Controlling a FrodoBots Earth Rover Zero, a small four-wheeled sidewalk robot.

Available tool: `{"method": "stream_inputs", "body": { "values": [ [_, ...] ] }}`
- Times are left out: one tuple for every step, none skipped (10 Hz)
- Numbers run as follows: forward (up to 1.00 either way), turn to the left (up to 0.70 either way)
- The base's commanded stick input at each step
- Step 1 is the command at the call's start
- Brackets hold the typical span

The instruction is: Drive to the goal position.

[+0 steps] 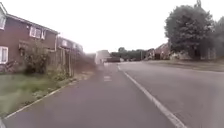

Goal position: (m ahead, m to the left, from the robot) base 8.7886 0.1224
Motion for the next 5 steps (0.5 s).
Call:
{"method": "stream_inputs", "body": {
  "values": [
    [1.00,0.00],
    [1.00,0.00],
    [1.00,0.00],
    [1.00,0.00],
    [1.00,0.00]
  ]
}}
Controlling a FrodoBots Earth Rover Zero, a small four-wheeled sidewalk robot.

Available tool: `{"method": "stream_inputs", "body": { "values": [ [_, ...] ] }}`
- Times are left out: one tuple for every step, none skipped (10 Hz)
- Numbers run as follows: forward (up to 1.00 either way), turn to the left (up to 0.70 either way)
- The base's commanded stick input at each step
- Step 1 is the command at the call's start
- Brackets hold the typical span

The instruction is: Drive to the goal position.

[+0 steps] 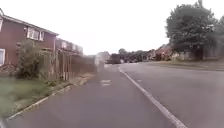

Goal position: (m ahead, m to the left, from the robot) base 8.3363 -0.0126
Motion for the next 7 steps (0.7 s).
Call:
{"method": "stream_inputs", "body": {
  "values": [
    [1.00,0.00],
    [1.00,0.00],
    [1.00,0.00],
    [1.00,0.00],
    [1.00,0.00],
    [1.00,0.00],
    [1.00,0.00]
  ]
}}
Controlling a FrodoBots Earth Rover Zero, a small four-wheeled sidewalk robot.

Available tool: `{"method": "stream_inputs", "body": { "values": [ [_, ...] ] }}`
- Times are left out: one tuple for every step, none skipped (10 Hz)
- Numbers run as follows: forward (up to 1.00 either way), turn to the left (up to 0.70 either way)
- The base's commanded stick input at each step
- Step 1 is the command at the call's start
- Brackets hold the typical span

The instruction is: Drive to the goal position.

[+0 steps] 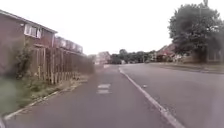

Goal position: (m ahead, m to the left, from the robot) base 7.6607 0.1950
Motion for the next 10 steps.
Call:
{"method": "stream_inputs", "body": {
  "values": [
    [1.00,0.00],
    [1.00,0.00],
    [1.00,0.00],
    [1.00,0.00],
    [1.00,0.00],
    [1.00,0.00],
    [1.00,0.00],
    [1.00,0.00],
    [1.00,0.00],
    [1.00,0.00]
  ]
}}
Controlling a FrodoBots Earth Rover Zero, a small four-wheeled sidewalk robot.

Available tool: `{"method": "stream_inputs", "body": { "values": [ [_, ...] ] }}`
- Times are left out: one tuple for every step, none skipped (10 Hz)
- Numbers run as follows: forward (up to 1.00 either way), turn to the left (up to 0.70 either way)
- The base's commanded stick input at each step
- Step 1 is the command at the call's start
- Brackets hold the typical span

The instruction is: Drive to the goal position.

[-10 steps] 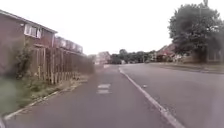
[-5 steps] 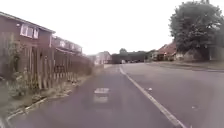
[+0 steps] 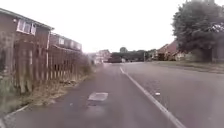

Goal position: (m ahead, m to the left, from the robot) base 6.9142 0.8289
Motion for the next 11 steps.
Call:
{"method": "stream_inputs", "body": {
  "values": [
    [1.00,0.00],
    [1.00,0.00],
    [1.00,0.00],
    [1.00,0.00],
    [1.00,0.00],
    [1.00,0.00],
    [1.00,0.00],
    [1.00,0.00],
    [1.00,0.00],
    [1.00,0.00],
    [1.00,0.00]
  ]
}}
